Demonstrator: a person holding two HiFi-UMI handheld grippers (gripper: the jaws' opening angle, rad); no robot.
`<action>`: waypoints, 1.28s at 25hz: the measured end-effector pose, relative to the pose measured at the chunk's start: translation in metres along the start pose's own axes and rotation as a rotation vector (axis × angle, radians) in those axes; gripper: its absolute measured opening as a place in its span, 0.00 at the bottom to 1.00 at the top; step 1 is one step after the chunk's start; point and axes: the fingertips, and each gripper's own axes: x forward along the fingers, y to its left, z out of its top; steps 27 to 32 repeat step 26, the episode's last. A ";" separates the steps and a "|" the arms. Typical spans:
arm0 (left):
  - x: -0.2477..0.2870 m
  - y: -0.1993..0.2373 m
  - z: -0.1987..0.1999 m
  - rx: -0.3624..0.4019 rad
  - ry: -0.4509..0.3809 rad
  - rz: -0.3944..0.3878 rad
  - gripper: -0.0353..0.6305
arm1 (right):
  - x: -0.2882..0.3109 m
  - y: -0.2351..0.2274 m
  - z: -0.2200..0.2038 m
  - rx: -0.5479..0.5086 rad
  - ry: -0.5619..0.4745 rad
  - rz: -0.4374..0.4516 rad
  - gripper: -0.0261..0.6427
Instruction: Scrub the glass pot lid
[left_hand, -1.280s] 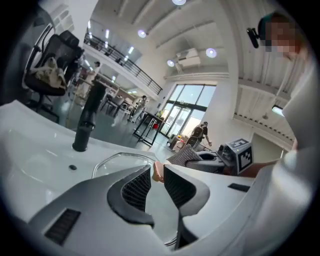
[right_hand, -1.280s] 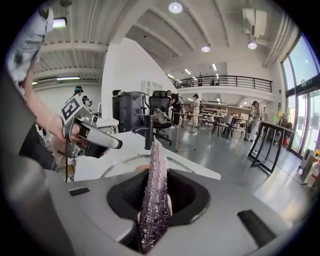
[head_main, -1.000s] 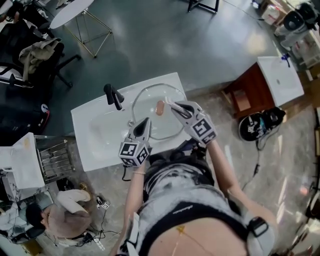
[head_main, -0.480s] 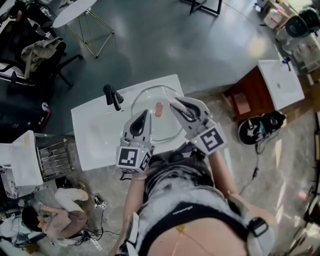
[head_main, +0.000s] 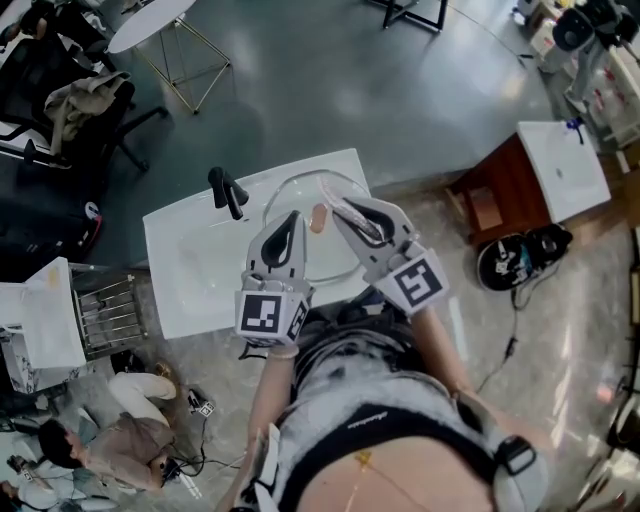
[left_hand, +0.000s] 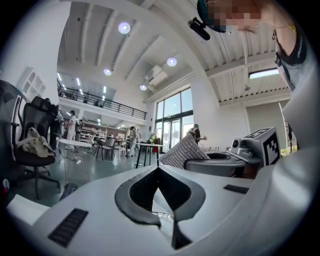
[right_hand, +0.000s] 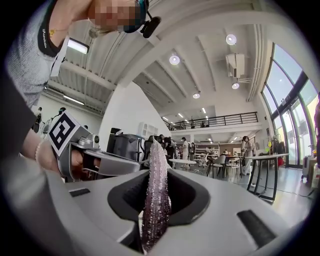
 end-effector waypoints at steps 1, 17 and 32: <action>0.000 0.000 -0.001 -0.001 0.003 0.001 0.05 | 0.001 0.001 0.000 -0.002 0.002 0.002 0.16; -0.003 -0.001 -0.003 0.013 0.019 0.009 0.05 | 0.007 0.009 0.001 -0.017 0.022 0.022 0.15; -0.002 -0.004 -0.006 0.028 0.033 0.007 0.05 | 0.005 0.012 -0.003 -0.025 0.038 0.032 0.15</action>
